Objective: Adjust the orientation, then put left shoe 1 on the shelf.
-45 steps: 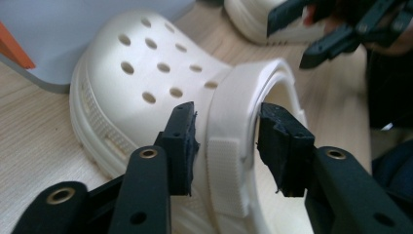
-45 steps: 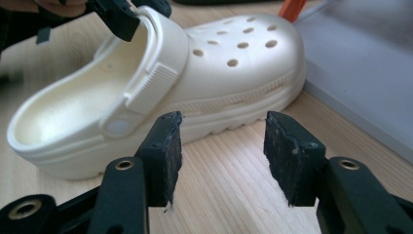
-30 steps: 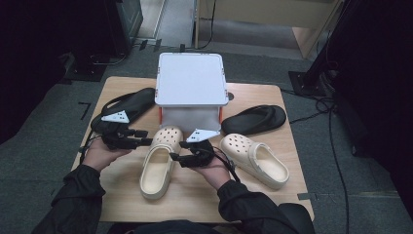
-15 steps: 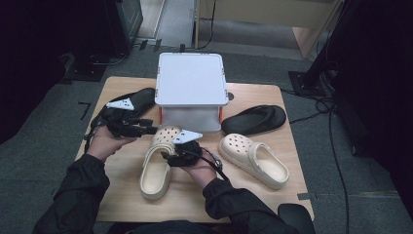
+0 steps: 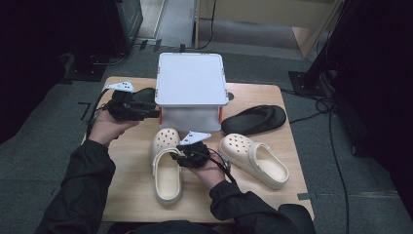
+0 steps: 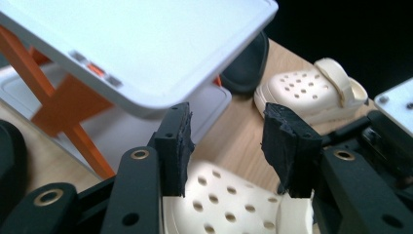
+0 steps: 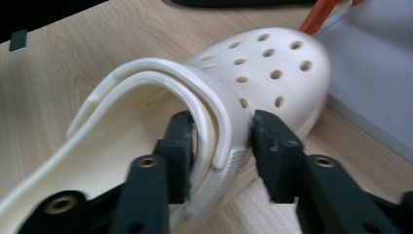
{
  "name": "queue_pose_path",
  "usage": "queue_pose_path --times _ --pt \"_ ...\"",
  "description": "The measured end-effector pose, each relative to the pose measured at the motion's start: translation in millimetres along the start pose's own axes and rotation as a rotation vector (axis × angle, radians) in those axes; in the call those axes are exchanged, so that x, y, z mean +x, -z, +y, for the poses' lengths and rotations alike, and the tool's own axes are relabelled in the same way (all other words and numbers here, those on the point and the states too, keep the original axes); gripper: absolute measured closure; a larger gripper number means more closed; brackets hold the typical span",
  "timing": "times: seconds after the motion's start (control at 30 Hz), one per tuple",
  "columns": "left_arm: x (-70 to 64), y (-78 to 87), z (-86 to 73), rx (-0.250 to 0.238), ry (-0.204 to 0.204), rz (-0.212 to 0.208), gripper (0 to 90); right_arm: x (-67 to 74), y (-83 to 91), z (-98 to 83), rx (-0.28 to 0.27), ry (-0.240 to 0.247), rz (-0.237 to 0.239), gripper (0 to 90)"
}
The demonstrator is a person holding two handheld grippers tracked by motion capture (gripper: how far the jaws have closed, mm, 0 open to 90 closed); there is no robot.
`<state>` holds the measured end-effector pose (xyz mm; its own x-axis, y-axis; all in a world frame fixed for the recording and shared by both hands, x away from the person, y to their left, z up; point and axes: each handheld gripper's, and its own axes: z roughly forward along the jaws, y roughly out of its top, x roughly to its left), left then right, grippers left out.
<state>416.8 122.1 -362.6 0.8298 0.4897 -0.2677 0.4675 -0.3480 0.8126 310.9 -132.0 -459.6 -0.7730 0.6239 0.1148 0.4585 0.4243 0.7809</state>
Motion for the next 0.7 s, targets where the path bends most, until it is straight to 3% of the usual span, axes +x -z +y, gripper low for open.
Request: queue_pose_path --times 0.23,0.5,0.7 --pt "6.7 -2.2 13.2 -0.03 0.014 -0.003 55.2 -6.2 9.1 1.1 0.014 0.022 -0.057 75.4" --pt "15.7 -11.8 21.2 -0.022 0.013 0.002 56.1 -10.3 18.1 5.9 0.006 0.018 -0.086 76.2" --pt "19.4 -18.0 23.3 -0.008 0.002 0.019 57.3 -24.3 27.1 17.9 -0.02 0.013 -0.146 76.2"
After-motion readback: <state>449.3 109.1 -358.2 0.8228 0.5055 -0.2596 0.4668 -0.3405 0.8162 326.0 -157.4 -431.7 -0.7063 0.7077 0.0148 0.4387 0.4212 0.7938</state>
